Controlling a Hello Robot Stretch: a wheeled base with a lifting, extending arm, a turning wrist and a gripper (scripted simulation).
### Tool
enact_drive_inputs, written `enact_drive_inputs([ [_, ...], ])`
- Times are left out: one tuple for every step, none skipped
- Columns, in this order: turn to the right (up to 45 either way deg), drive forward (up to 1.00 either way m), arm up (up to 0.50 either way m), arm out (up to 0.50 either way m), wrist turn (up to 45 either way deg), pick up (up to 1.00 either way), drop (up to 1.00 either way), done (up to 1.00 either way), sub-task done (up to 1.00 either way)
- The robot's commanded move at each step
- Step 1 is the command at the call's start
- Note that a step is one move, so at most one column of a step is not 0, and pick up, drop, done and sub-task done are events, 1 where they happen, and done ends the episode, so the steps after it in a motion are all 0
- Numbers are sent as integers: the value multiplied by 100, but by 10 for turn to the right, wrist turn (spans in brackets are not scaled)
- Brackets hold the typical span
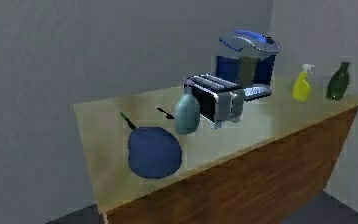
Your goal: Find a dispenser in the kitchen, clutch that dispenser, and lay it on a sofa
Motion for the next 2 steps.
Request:
enact_drive_inputs([
  [-450,0,0,0,0,0,0,0,0],
  [-360,0,0,0,0,0,0,0,0],
])
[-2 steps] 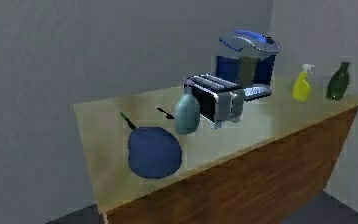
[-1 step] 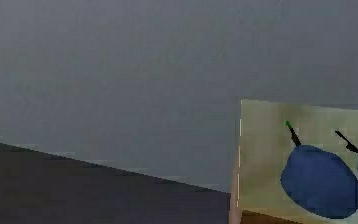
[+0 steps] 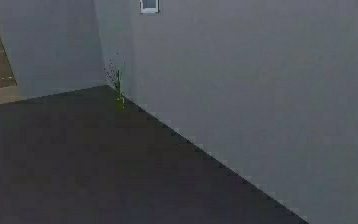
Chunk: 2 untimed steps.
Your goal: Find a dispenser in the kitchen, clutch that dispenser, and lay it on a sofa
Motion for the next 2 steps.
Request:
enact_drive_inputs([
  [450,0,0,0,0,0,0,0,0],
  [450,0,0,0,0,0,0,0,0],
])
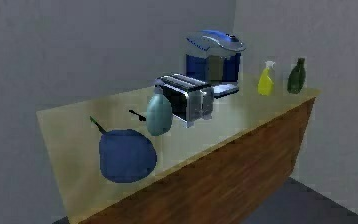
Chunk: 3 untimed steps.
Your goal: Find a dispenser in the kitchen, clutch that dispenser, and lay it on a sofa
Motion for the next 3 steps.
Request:
enact_drive_inputs([
  [180,0,0,0,0,0,0,0,0],
  [0,35,0,0,0,0,0,0,0],
  [-450,0,0,0,0,0,0,0,0],
])
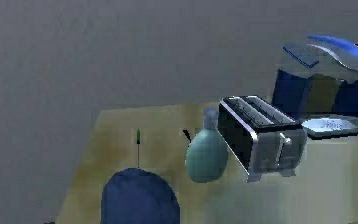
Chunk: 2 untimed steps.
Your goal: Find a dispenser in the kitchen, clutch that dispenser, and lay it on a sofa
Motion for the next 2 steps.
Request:
enact_drive_inputs([
  [-450,0,0,0,0,0,0,0,0],
  [-300,0,0,0,0,0,0,0,0],
])
